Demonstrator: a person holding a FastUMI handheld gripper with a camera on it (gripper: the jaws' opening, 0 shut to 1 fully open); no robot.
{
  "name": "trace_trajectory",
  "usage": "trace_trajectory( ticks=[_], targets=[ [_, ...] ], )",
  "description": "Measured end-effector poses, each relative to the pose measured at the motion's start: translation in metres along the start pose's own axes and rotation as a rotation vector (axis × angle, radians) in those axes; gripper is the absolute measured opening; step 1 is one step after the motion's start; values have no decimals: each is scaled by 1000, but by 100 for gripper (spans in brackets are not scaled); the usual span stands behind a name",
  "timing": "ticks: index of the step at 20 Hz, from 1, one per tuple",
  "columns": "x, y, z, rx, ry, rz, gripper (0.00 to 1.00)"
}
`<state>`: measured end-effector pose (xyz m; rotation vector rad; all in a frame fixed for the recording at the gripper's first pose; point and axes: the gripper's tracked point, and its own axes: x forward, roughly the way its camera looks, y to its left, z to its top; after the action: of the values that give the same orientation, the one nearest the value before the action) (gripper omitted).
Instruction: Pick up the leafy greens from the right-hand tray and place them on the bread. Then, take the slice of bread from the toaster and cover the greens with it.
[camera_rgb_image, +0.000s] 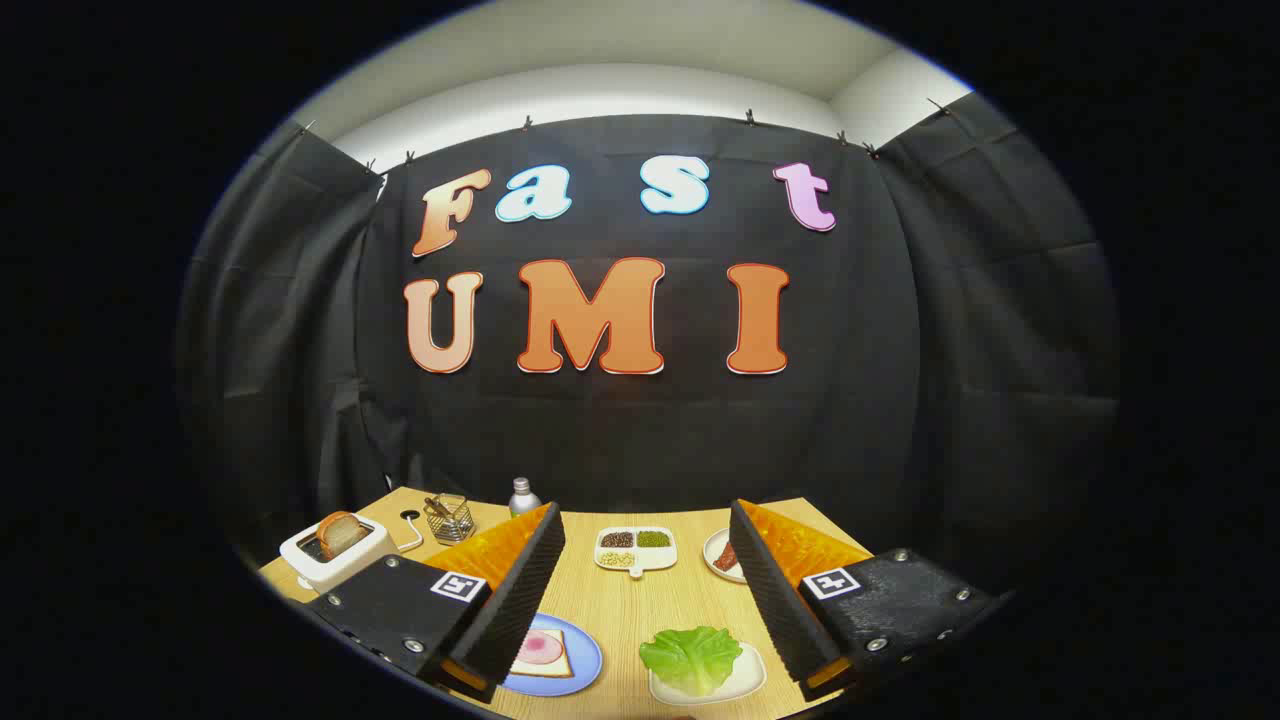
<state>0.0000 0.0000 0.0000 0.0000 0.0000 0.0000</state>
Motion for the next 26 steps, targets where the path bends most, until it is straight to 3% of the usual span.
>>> trace_trajectory(
  ticks=[26],
  targets=[
    [0, -2, -10, -3, 27, -5, 99]
  ],
)
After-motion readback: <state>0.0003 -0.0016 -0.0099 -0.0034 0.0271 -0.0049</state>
